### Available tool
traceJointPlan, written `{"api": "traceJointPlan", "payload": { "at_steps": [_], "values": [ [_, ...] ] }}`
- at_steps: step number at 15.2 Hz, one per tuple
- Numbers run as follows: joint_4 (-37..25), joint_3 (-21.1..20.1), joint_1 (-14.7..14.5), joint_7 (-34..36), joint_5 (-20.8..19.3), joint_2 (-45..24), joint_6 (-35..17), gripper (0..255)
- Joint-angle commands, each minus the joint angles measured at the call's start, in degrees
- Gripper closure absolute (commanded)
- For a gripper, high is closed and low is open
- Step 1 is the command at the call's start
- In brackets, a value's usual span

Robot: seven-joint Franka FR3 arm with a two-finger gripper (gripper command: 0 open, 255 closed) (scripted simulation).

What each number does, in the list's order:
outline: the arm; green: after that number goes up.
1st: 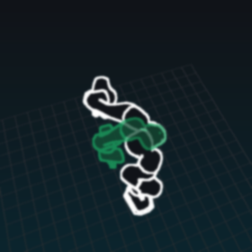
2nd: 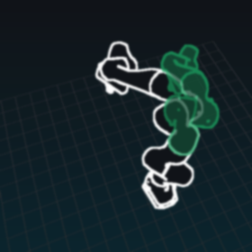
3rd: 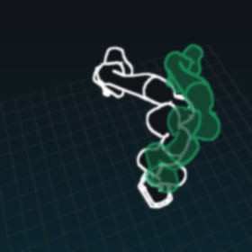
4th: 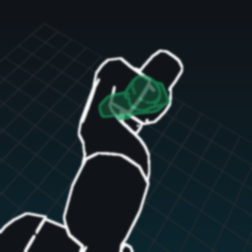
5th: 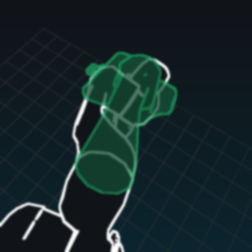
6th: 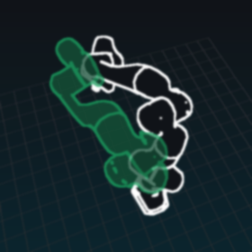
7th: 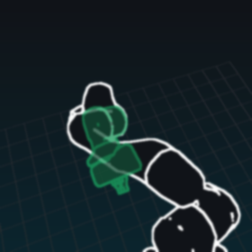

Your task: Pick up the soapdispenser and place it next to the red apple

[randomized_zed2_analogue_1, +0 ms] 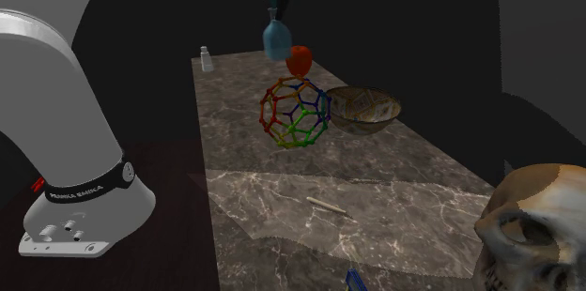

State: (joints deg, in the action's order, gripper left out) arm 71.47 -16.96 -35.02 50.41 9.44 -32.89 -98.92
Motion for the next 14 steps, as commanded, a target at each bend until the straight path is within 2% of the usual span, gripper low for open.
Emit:
{"api": "traceJointPlan", "payload": {
  "at_steps": [1,14],
  "values": [
    [1.5,0.0,0.1,-0.4,0.0,-0.1,-1.6,255],
    [8.3,0.4,0.1,-2.4,0.0,-2.1,-10.1,255]
  ]
}}
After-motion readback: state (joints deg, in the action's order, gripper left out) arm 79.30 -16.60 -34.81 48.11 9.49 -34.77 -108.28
